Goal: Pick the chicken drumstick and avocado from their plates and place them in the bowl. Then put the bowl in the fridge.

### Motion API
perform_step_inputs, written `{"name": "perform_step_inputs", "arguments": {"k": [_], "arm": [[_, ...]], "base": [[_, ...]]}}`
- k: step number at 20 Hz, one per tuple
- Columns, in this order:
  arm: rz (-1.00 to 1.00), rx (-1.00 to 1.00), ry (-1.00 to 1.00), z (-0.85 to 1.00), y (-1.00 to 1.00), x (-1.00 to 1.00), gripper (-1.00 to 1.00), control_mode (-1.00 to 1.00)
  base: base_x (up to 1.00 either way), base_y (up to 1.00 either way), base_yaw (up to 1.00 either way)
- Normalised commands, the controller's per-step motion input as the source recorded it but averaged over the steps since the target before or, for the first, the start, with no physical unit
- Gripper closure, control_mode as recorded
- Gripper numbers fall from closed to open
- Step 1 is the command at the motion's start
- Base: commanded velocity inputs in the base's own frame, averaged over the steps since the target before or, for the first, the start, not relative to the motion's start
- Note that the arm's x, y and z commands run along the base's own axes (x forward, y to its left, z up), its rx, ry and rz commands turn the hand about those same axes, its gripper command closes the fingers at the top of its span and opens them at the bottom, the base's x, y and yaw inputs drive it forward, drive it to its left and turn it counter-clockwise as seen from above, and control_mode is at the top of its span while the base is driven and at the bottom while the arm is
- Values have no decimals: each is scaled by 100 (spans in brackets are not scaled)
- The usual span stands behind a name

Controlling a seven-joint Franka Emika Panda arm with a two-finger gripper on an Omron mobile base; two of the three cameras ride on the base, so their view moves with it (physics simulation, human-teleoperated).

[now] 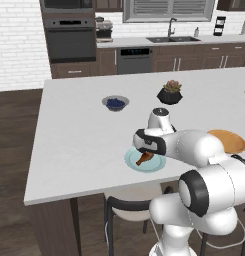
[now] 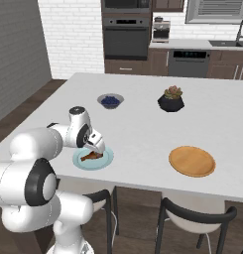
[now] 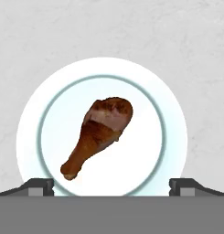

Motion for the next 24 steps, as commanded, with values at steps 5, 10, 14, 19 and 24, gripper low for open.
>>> {"name": "perform_step_inputs", "arguments": {"k": [5,10,14,19,24], "arm": [[-5,1,0,-23,0,35,-100,-100],[-1,0,9,-19,0,27,-100,-100],[-1,0,10,-27,0,6,-100,-100],[-1,0,8,-31,0,0,-100,-100],[-3,0,2,-19,0,7,-100,-100]], "base": [[0,0,0],[0,0,0],[0,0,0],[0,0,0],[0,0,0]]}}
